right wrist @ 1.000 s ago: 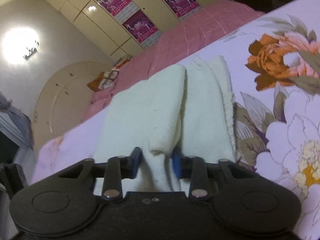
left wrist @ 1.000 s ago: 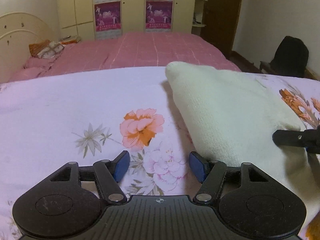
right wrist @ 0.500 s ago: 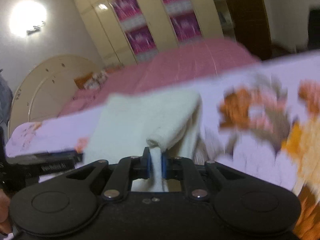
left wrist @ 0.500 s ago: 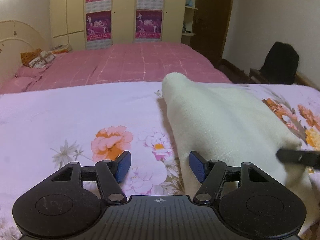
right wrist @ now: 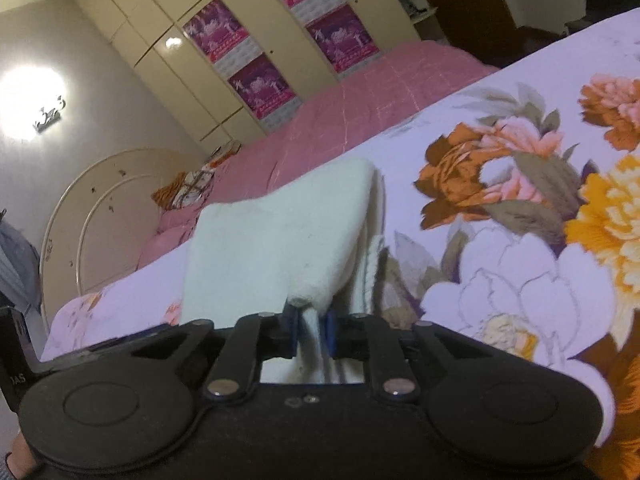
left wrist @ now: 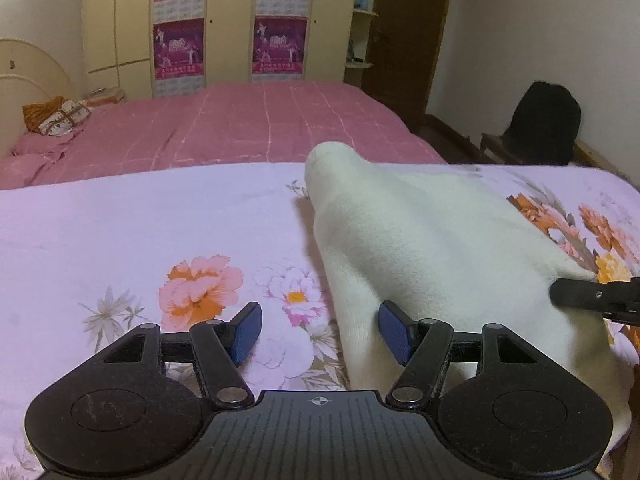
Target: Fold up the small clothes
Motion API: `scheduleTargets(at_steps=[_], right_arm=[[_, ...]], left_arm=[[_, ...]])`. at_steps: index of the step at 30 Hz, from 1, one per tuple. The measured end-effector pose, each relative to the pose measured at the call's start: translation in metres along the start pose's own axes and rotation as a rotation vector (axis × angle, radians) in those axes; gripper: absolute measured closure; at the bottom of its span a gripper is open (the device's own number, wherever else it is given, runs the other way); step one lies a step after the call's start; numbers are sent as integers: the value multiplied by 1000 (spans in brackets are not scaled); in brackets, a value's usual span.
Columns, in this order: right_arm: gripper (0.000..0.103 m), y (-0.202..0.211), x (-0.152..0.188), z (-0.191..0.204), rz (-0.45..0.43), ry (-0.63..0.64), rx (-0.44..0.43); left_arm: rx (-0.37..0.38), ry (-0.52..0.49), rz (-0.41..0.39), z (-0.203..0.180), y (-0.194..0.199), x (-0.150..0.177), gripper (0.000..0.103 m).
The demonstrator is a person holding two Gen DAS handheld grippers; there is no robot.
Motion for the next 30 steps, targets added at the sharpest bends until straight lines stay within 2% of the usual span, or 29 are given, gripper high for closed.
scheduleTargets(at_steps=[6, 8, 10, 11, 14, 16, 17, 18, 19, 21, 26, 28, 30], right_arm=[[92, -6, 4, -12, 1, -36, 47], [85, -1, 0, -10, -3, -31, 58], [64, 15, -12, -7, -82, 17, 93], [63, 19, -19, -6, -117, 36, 98], [68, 9, -39, -4, -128, 56, 81], [72, -9, -47, 2, -110, 124, 87], [74, -21, -48, 4, -85, 158, 95], [77, -35, -46, 5, -48, 194, 118], [80, -48, -43, 1, -2, 230, 159], [77, -60, -39, -8, 16, 270, 220], [71, -58, -38, -17, 11, 205, 189], [69, -47, -39, -15, -22, 191, 188], [70, -29, -39, -11, -67, 154, 149]], left_arm=[[-46, -55, -2, -9, 5, -10, 37], [-38, -37, -70, -6, 21, -22, 37], [-28, -21, -103, -3, 23, -35, 37], [-25, -16, -99, -2, 18, -41, 37], [-9, 2, -77, -3, -2, -54, 37], [-21, 19, -48, -1, -20, -57, 37], [-34, 17, -27, -1, -29, -56, 30], [-54, 5, -11, -2, -37, -55, 17], [-72, -10, -6, -1, -41, -52, 13], [-76, -9, -3, 0, -45, -50, 11], [-80, -1, -11, -1, -35, -50, 11], [-74, -1, -29, -4, -21, -53, 11], [-51, -5, -40, -8, -9, -52, 11]])
Point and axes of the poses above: each gripper's, at about its wrist camera, not at the fingertips, and y roughly against the way its jaws point, z to its left, x to its underside, the point moved 8 cm from there along -y, roughly the way its jaws point, and after that the axes turned 2 degrees about x, right-handed, at the moved point
